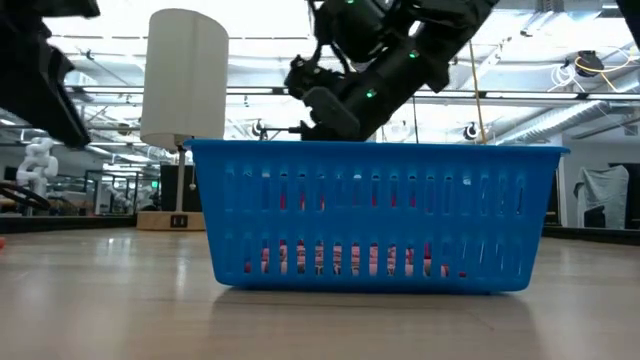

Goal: Sort crayons
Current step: Adjust the bins

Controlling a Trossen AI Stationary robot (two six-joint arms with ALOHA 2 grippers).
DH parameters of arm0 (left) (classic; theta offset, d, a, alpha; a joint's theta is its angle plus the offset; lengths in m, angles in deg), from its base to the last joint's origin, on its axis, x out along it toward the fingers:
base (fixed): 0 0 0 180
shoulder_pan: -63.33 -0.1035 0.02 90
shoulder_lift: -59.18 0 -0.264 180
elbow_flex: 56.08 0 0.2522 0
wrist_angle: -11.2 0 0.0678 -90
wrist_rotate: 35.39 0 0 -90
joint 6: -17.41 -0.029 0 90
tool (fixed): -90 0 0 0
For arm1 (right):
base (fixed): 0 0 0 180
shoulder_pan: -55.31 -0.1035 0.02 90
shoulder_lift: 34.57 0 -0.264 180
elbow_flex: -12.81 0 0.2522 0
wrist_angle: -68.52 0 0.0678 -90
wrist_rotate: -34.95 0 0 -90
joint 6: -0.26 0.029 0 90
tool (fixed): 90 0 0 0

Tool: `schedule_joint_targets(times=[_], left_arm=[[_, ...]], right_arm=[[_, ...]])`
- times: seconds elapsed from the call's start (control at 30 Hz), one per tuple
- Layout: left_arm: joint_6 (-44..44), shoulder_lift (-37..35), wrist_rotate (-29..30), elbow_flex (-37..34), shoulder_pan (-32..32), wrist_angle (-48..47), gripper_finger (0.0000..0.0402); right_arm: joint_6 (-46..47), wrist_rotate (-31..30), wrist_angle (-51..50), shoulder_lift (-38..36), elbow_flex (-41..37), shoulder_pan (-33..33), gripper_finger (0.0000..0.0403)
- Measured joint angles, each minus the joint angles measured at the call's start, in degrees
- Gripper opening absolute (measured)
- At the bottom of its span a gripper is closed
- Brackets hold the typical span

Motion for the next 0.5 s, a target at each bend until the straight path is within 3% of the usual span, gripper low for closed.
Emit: schedule_joint_targets(times=[0.5], left_arm=[[0.8,0.0,-1.2,-2.5,0.2,0.3,0.008]], right_arm=[[-1.1,-3.3,-4.0,-1.0,1.4,0.1,0.0]])
